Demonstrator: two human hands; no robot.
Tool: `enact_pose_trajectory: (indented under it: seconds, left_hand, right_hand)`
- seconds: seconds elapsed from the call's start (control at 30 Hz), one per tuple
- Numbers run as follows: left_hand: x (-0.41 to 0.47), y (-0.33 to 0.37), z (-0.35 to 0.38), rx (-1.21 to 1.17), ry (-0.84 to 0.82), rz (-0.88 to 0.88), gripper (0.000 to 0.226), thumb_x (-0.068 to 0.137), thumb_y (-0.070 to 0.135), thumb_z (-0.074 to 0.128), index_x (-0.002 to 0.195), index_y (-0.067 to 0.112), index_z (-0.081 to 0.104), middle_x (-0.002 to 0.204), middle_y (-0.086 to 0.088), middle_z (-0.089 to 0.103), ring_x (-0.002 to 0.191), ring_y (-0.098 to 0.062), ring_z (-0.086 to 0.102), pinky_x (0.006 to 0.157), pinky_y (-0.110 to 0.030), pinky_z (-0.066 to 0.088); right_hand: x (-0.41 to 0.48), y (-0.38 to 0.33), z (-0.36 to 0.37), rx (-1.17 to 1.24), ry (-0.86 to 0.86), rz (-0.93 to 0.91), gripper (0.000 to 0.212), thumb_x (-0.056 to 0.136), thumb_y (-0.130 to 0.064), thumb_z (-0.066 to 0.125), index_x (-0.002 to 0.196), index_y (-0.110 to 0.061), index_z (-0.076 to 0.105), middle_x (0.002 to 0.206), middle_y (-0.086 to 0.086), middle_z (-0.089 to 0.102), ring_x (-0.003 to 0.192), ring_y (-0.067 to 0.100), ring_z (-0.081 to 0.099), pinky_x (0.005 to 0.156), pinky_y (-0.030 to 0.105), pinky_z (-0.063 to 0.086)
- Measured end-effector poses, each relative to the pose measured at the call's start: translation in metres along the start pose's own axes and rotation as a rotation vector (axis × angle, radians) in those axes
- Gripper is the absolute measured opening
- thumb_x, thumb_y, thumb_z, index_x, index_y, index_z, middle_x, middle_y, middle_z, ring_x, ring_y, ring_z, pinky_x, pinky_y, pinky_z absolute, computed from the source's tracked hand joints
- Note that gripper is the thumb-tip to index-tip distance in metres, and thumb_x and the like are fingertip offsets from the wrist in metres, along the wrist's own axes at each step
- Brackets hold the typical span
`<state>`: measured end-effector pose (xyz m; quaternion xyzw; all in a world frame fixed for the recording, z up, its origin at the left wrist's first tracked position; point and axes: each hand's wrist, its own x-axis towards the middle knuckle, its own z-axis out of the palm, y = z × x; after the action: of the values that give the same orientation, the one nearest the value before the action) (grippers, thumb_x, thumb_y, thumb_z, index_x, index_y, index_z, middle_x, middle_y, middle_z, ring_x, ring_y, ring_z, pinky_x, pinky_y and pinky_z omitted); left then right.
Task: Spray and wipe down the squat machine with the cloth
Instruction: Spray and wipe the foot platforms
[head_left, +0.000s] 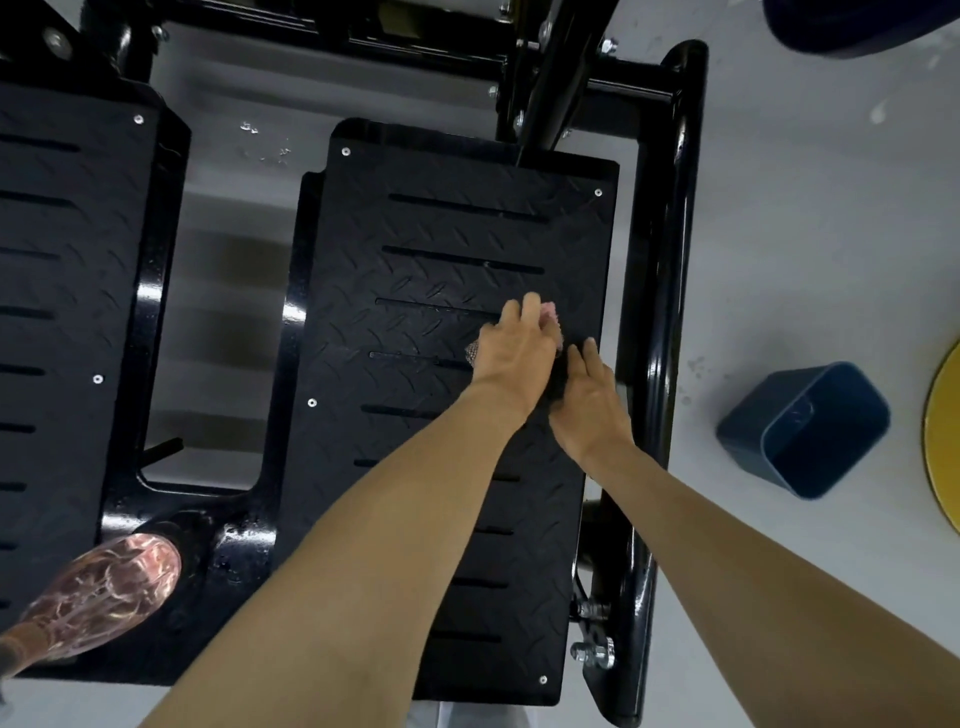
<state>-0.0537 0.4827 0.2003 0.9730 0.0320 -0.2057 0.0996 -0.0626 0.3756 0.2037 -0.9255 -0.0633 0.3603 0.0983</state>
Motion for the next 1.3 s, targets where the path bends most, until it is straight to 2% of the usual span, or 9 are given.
enact_pose_trajectory:
  seconds: [0.13, 0.3, 0.43, 0.63, 0.73, 0.87, 0.9, 1.13, 1.3]
  left_hand:
    - [-0.002, -0.016, 0.003, 0.078, -0.019, 0.018, 0.058, 0.088, 0.008, 0.057, 0.14, 0.007, 0.033, 0.14, -0.017, 0.023, 0.123, -0.032, 0.033, 0.088, -0.041, 0.047]
    - [-0.011, -0.074, 0.002, 0.093, -0.038, -0.018, 0.059, 0.087, 0.006, 0.054, 0.142, 0.011, 0.032, 0.133, -0.015, 0.027, 0.121, -0.032, 0.033, 0.085, -0.04, 0.048]
    - [-0.023, -0.117, 0.001, 0.161, -0.038, -0.087, 0.056, 0.088, 0.006, 0.052, 0.141, 0.013, 0.034, 0.131, -0.015, 0.03, 0.119, -0.032, 0.035, 0.085, -0.04, 0.047]
    - [-0.038, -0.159, 0.0, 0.217, -0.018, -0.214, 0.062, 0.08, 0.006, 0.062, 0.136, 0.015, 0.036, 0.124, -0.014, 0.034, 0.11, -0.029, 0.04, 0.075, -0.035, 0.047]
    - [-0.04, -0.15, 0.003, 0.121, 0.017, -0.304, 0.063, 0.079, 0.002, 0.063, 0.135, 0.015, 0.039, 0.124, -0.014, 0.035, 0.109, -0.029, 0.041, 0.075, -0.035, 0.049]
    - [-0.036, -0.108, 0.01, -0.192, 0.102, -0.61, 0.053, 0.086, 0.001, 0.054, 0.134, 0.017, 0.039, 0.124, -0.014, 0.035, 0.11, -0.029, 0.041, 0.074, -0.039, 0.051]
    - [-0.033, -0.096, 0.011, -0.249, 0.107, -0.636, 0.052, 0.087, 0.002, 0.054, 0.135, 0.017, 0.038, 0.125, -0.014, 0.035, 0.111, -0.029, 0.041, 0.075, -0.039, 0.052]
    - [-0.008, -0.019, 0.012, -0.229, -0.022, -0.229, 0.058, 0.092, 0.006, 0.05, 0.145, 0.015, 0.026, 0.136, -0.015, 0.028, 0.12, -0.029, 0.036, 0.082, -0.039, 0.05]
    - [0.005, -0.02, 0.006, -0.299, -0.059, -0.088, 0.05, 0.091, 0.007, 0.051, 0.139, 0.016, 0.039, 0.133, -0.012, 0.03, 0.119, -0.028, 0.037, 0.082, -0.038, 0.047]
  right_hand:
    - [0.003, -0.006, 0.001, -0.051, -0.018, 0.008, 0.075, 0.093, -0.012, 0.051, 0.153, -0.011, 0.005, 0.16, 0.004, -0.009, 0.147, 0.022, 0.005, 0.119, 0.039, 0.019]
    - [0.004, -0.014, 0.008, -0.043, -0.02, 0.011, 0.074, 0.094, -0.011, 0.047, 0.153, -0.011, 0.002, 0.16, 0.004, -0.011, 0.147, 0.021, 0.003, 0.12, 0.038, 0.016]
    - [0.009, -0.022, 0.01, -0.044, 0.002, 0.02, 0.071, 0.095, -0.01, 0.044, 0.153, -0.01, 0.002, 0.16, 0.006, -0.012, 0.147, 0.022, 0.001, 0.119, 0.037, 0.017]
    - [0.017, -0.037, 0.007, -0.063, 0.002, 0.032, 0.073, 0.096, -0.013, 0.046, 0.153, -0.01, 0.0, 0.159, 0.009, -0.014, 0.147, 0.025, -0.002, 0.12, 0.038, 0.014]
    - [0.02, -0.039, 0.004, -0.056, -0.004, 0.062, 0.074, 0.097, -0.015, 0.047, 0.152, -0.008, -0.001, 0.159, 0.01, -0.013, 0.147, 0.025, -0.003, 0.12, 0.037, 0.011]
    - [0.021, -0.035, 0.004, -0.053, -0.009, 0.057, 0.072, 0.096, -0.012, 0.045, 0.152, -0.007, 0.002, 0.16, 0.006, -0.01, 0.148, 0.022, -0.001, 0.12, 0.039, 0.013]
    - [0.02, -0.034, 0.004, -0.059, -0.008, 0.049, 0.072, 0.096, -0.012, 0.045, 0.152, -0.007, 0.002, 0.16, 0.005, -0.01, 0.148, 0.022, -0.001, 0.12, 0.039, 0.014]
    - [0.02, -0.019, 0.001, -0.07, 0.003, 0.066, 0.074, 0.094, -0.011, 0.048, 0.153, -0.007, 0.001, 0.16, 0.006, -0.009, 0.148, 0.021, 0.0, 0.119, 0.037, 0.016]
    - [0.02, -0.01, -0.002, -0.063, 0.017, 0.081, 0.073, 0.095, -0.013, 0.047, 0.153, -0.008, 0.001, 0.16, 0.007, -0.008, 0.148, 0.023, 0.0, 0.119, 0.038, 0.015]
